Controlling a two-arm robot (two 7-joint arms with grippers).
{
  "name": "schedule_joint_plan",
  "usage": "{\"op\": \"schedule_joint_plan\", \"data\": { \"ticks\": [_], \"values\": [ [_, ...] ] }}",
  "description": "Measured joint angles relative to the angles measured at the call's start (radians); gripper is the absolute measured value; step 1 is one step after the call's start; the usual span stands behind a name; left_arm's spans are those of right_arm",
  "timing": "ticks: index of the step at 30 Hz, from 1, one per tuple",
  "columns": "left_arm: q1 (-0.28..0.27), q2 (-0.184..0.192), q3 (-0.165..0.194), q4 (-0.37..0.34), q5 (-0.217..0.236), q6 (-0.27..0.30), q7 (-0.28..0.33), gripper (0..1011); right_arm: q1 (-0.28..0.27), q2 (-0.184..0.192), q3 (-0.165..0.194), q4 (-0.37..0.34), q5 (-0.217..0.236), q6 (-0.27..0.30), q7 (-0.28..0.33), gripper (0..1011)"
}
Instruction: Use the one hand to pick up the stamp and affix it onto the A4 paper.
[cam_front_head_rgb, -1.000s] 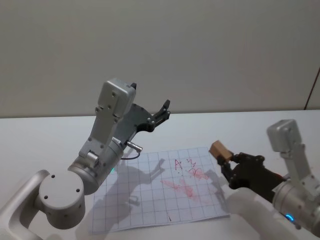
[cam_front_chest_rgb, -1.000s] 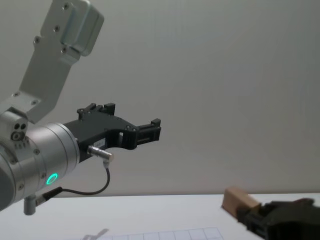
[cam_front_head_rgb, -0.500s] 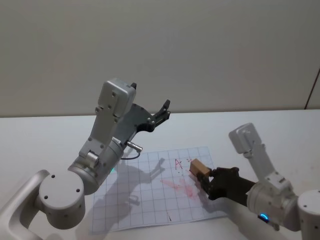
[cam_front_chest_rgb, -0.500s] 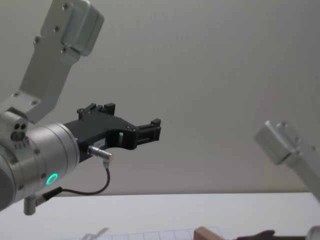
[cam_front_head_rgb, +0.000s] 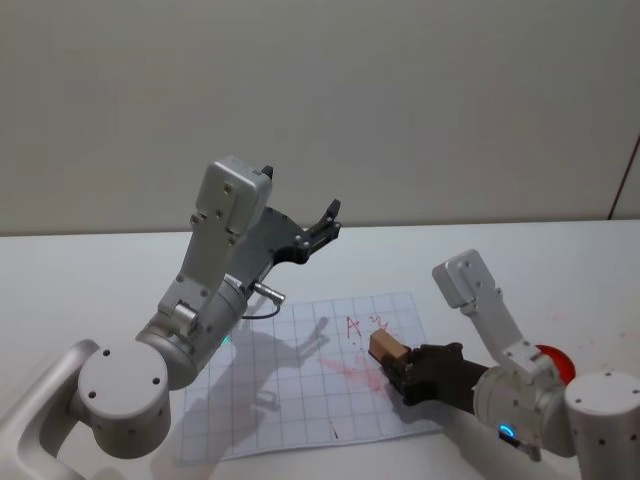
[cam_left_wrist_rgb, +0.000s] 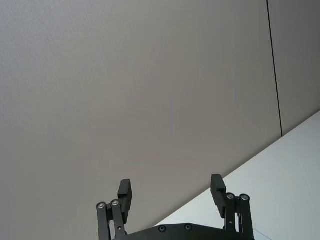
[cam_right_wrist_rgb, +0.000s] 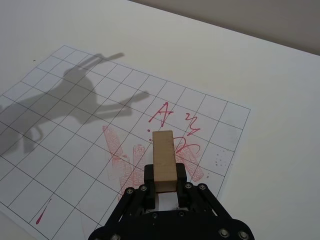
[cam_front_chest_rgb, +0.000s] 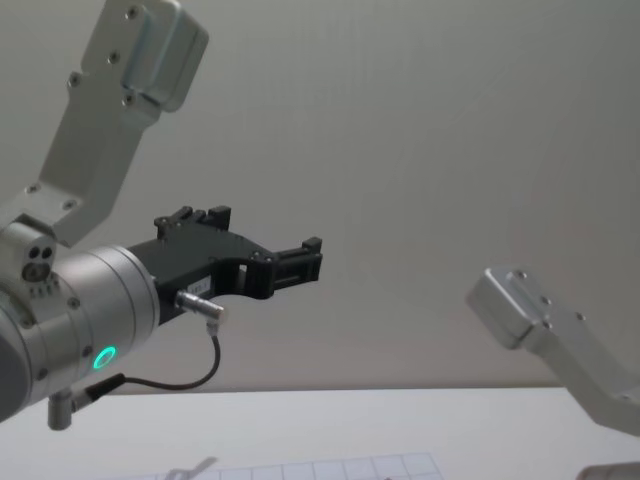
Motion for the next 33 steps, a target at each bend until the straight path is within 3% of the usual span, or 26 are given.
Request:
{"op": "schedule_joint_plan", "data": {
  "ticks": [8, 18, 26, 33],
  "values": [
    [0.0, 0.0, 0.0, 0.0, 0.0, 0.0, 0.0, 1001, 0.009, -0.009, -0.006, -0.006, 0.003, 0.005, -0.007, 217],
    [0.0, 0.0, 0.0, 0.0, 0.0, 0.0, 0.0, 1001, 0.014, -0.011, 0.008, -0.062, 0.048, -0.012, -0.03, 217],
    [0.0, 0.0, 0.0, 0.0, 0.0, 0.0, 0.0, 1001, 0.01, 0.008, 0.04, -0.125, 0.096, -0.034, -0.081, 217],
    [0.0, 0.0, 0.0, 0.0, 0.0, 0.0, 0.0, 1001, -0.012, 0.049, 0.082, -0.17, 0.127, -0.043, -0.134, 217]
  ]
}}
